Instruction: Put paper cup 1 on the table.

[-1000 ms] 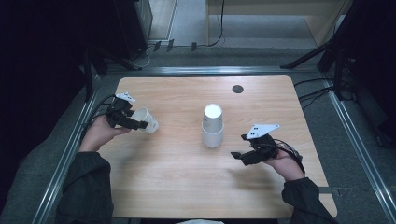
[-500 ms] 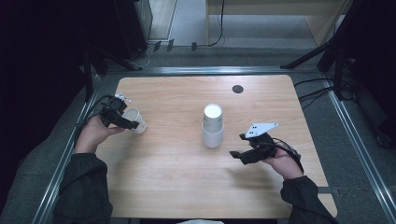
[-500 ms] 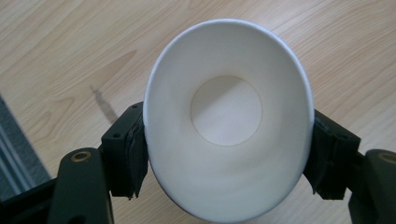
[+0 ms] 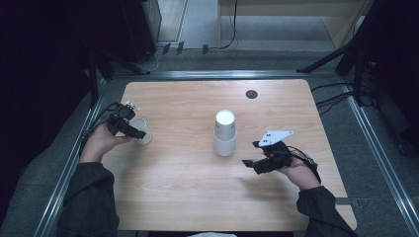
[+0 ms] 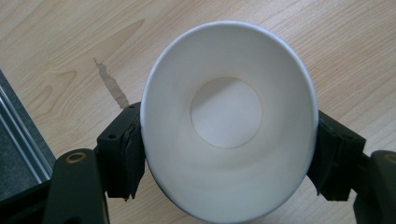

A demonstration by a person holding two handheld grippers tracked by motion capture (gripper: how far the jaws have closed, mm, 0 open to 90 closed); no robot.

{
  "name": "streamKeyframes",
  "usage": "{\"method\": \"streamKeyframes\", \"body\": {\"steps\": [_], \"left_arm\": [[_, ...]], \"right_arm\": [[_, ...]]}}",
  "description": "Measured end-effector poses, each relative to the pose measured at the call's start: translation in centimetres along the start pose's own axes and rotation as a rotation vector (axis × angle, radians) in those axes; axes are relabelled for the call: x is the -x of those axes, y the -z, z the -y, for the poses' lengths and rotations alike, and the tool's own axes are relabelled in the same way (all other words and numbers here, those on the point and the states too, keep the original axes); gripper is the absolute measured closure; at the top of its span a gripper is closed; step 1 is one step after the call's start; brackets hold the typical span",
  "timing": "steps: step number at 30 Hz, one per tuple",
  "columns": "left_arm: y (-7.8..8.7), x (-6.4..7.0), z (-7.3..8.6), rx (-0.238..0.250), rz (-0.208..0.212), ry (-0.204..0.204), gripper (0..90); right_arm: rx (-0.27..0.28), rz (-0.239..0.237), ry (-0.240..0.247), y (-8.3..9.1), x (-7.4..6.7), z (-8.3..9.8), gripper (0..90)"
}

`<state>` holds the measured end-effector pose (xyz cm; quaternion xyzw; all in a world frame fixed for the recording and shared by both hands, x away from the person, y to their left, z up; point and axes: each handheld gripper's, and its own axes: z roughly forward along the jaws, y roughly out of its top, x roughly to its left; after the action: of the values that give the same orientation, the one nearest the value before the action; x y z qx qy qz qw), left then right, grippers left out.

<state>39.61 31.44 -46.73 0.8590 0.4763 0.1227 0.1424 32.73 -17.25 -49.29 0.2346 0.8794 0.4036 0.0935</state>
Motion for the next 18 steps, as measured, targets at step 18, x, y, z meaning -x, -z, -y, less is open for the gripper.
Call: {"method": "streamKeyframes", "body": {"steps": [18], "left_arm": [[0.9, -0.2, 0.4, 0.046, 0.064, 0.021, 17.5]], "right_arm": [[0.034, 0.001, -0.022, 0.1, 0.3, -0.1, 22.7]]}}
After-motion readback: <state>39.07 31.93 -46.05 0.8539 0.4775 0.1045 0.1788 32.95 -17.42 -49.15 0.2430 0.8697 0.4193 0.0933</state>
